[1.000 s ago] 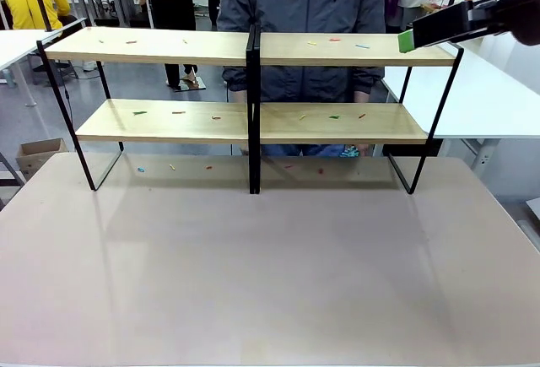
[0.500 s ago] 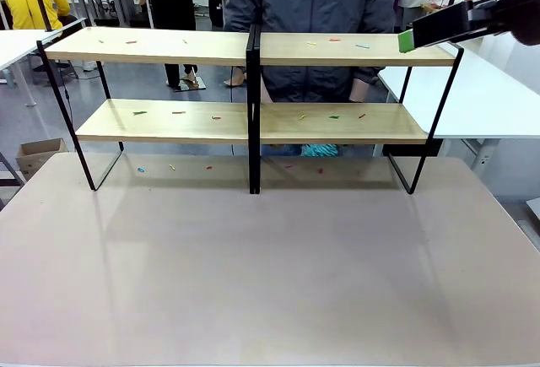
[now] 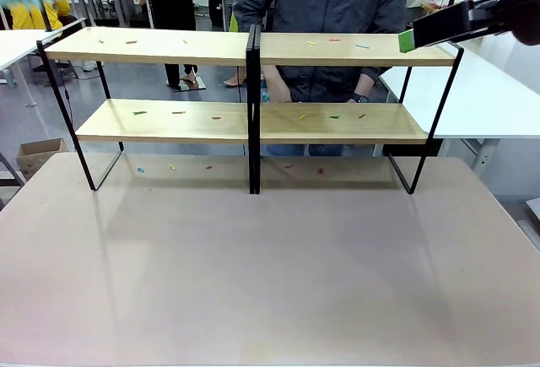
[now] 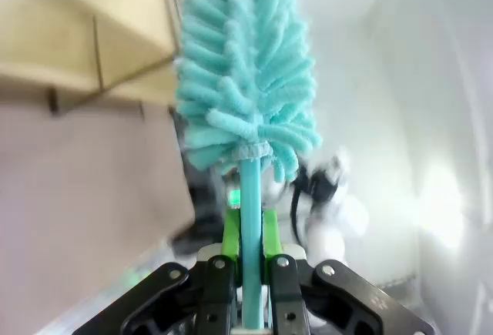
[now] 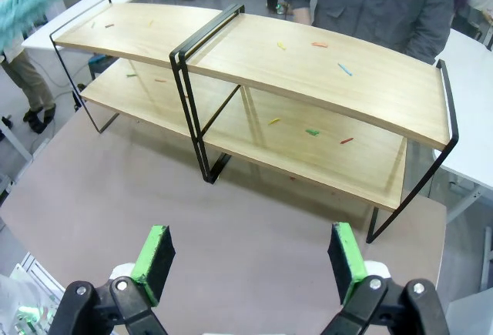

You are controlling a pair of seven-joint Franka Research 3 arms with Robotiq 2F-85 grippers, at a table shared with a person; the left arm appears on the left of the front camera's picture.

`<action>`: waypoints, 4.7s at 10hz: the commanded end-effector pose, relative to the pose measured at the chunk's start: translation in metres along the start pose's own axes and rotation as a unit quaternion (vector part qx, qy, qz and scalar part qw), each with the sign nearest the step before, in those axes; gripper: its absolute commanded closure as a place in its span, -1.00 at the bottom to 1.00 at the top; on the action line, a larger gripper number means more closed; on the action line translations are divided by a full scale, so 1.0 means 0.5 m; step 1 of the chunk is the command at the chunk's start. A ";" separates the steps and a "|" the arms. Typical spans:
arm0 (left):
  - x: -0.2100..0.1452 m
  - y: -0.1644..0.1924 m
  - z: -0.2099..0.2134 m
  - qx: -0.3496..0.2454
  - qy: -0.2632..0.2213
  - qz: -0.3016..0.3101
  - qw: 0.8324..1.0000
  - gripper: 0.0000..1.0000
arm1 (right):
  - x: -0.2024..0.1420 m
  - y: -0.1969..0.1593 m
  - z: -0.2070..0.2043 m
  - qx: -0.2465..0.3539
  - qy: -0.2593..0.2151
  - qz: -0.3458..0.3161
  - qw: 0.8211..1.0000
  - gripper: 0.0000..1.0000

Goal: Clean the shelves.
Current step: Clean a randomly selected level of the Shelf with the Duster.

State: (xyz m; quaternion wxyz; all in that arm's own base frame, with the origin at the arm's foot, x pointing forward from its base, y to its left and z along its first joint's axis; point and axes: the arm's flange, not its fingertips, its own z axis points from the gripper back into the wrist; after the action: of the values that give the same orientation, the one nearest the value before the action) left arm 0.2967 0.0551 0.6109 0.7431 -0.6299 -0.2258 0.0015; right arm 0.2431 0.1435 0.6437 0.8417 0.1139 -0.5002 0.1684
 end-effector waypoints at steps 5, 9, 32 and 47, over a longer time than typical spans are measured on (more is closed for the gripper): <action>-0.137 0.162 -0.056 0.237 0.306 -0.174 0.905 0.74 | 0.002 0.000 -0.002 0.000 0.000 -0.001 1.000 -1.00; -0.183 0.182 -0.154 0.216 0.327 -0.077 0.917 0.74 | 0.002 0.000 -0.002 0.000 0.000 -0.001 1.000 -1.00; -0.212 0.157 -0.087 0.216 0.267 -0.087 0.935 0.74 | 0.002 0.000 -0.002 0.000 0.000 -0.001 1.000 -1.00; -0.308 0.045 -0.468 0.276 0.161 -0.169 0.933 0.81 | 0.002 0.000 -0.002 0.000 0.000 -0.001 1.000 -1.00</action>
State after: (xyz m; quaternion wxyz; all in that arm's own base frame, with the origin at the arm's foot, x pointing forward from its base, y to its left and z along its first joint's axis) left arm 0.2645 -0.1997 0.5446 0.8986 -0.3536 -0.2001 -0.1656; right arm 0.2432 0.1435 0.6435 0.8419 0.1139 -0.4999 0.1684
